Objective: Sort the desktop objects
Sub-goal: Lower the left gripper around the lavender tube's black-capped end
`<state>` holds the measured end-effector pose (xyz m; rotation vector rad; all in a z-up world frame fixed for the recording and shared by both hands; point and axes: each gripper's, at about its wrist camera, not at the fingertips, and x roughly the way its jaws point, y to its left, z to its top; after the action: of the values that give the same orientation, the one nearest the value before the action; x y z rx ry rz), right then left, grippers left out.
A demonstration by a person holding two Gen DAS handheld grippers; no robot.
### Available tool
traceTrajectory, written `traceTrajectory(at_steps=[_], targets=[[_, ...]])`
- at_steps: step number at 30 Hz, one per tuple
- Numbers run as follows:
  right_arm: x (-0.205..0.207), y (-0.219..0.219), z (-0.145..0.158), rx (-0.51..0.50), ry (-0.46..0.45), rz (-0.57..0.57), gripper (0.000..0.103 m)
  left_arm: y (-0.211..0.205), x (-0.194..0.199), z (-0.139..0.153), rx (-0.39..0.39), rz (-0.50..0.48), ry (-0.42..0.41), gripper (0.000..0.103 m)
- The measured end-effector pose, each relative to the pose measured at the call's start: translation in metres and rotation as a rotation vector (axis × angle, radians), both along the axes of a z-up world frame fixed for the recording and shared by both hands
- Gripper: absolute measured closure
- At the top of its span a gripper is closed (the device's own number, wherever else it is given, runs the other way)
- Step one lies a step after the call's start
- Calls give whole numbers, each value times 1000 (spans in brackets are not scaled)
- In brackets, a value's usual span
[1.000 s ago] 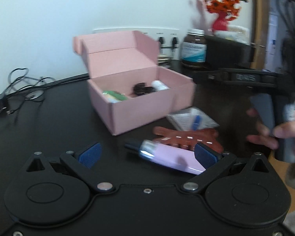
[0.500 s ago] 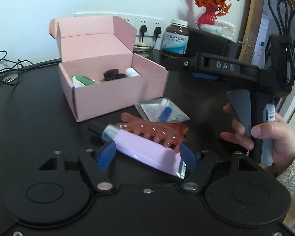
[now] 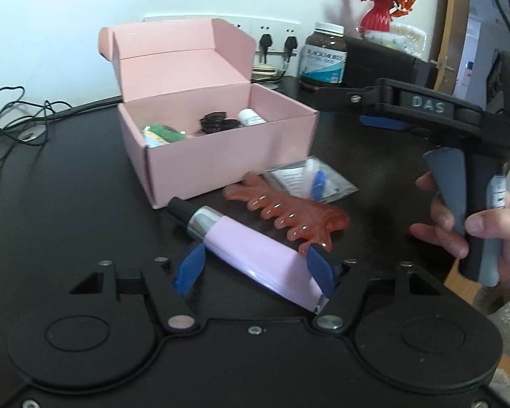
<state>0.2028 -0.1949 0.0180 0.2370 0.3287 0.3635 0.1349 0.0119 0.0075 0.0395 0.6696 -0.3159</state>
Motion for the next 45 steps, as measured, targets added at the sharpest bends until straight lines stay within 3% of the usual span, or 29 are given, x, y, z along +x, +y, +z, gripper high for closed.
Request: traceTrajectory(at_steps=[8,14,20,30,40,45], targets=[[0,1,0,-2,-4,2,1,32,3,3,-23,100,27,37],[0,1,0,2,0,4,1,14,-1,12,-28,44,-17,35],[0,-1,-1,16,6,3,1,-4,4,6,-22,10,12,37],[0,-3,0,26,8,7,1,24,3,3,30,95,6,36],[1,-4,0,30,9,9,1,19,10,11,119,162,-41,35],[2,-5,0,38,15,11,1,15,14,17,112,170,-52,19]])
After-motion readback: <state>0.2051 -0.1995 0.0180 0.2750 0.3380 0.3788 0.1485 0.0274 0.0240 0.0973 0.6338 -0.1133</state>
